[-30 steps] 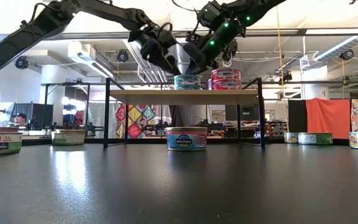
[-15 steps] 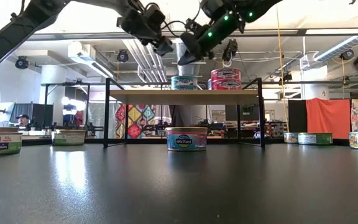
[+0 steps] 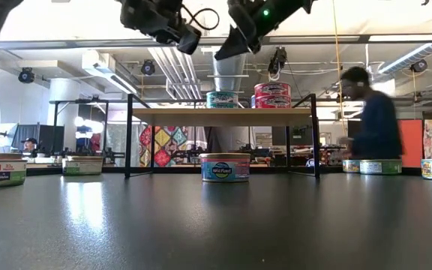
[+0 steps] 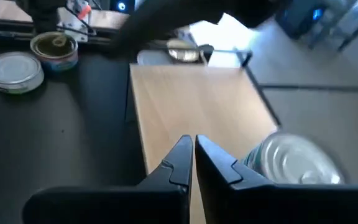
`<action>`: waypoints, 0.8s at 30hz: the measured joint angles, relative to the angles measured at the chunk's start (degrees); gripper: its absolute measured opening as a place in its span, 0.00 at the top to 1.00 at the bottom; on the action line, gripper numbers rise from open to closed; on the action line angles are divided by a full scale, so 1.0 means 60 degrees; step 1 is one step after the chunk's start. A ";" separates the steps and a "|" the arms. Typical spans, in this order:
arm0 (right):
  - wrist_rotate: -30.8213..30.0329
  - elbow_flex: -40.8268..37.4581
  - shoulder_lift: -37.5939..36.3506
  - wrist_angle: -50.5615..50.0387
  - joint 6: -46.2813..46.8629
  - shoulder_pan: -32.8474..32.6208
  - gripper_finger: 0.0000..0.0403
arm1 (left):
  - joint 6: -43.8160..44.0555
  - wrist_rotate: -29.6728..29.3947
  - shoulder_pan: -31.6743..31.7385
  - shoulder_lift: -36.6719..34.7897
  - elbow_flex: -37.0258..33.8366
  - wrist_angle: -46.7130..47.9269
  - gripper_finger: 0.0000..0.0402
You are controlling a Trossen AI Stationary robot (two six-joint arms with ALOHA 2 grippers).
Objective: Stack canned seafood by type on shelf
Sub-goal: Adjust the tuna cans on the shelf
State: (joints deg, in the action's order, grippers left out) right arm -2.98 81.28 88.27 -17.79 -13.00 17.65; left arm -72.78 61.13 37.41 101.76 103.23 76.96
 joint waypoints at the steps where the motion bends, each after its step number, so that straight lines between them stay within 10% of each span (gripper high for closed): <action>1: -0.0008 -0.0077 0.0078 -0.0022 0.0141 0.0012 0.97 | 0.0229 -0.0027 -0.0136 -0.0245 -0.0427 -0.0409 0.22; 6: -0.0147 -0.0190 0.0746 -0.0108 0.0115 -0.0098 0.97 | 0.1990 -0.0783 -0.0781 -0.1647 -0.2595 -0.3068 0.25; 14: -0.2273 0.0856 0.1004 -0.1817 0.0164 -0.0509 0.97 | 0.5421 -0.4852 -0.0041 -0.2667 -0.5362 -0.8798 0.28; 24: -0.2301 0.0869 -0.0032 -0.3651 0.1025 -0.0555 0.97 | 0.7267 -0.5138 0.1397 -0.1742 -0.6064 -1.1760 0.29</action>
State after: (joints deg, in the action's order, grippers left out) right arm -16.79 86.50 88.07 -39.69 -6.85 14.32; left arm -29.18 30.30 45.79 91.31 66.84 6.40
